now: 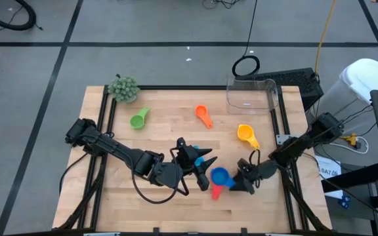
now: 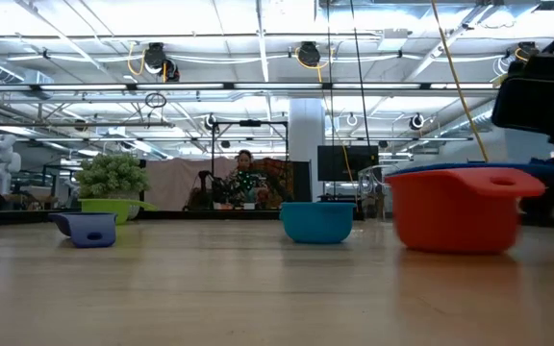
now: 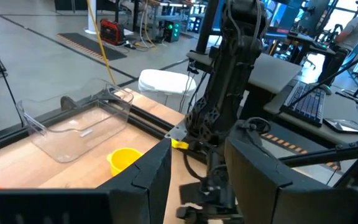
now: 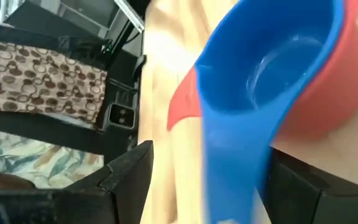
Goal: Nest measuring cups in basket
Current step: Stack the blue measuring cup on top of the red measuring cup
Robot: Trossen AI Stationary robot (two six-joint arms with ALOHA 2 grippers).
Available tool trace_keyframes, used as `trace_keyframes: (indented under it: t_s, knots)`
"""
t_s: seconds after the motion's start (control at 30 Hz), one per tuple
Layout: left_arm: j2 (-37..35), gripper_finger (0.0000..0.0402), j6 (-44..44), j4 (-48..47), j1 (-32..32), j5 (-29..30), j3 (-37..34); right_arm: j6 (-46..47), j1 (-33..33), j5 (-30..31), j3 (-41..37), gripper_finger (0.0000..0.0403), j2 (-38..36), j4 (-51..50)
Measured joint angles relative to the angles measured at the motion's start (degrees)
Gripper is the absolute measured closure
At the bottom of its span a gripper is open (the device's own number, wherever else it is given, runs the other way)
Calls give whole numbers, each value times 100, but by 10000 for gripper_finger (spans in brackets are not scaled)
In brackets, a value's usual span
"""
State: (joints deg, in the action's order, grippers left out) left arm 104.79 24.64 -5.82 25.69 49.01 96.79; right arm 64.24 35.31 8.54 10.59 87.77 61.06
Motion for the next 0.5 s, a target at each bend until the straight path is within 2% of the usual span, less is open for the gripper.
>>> trace_keyframes:
  t_s: [0.17, 0.33, 0.5]
  knots:
    - [0, 250, -9, 1, 0, -1, 0, 275, 261, -561, 0, 151, 0, -11]
    - [0, 250, -9, 2, -4, 0, 0, 539, 736, -545, 0, 157, -120, -92]
    - [0, 250, 17, -1, -4, -2, 0, 274, 787, -334, 2, 177, -714, -920]
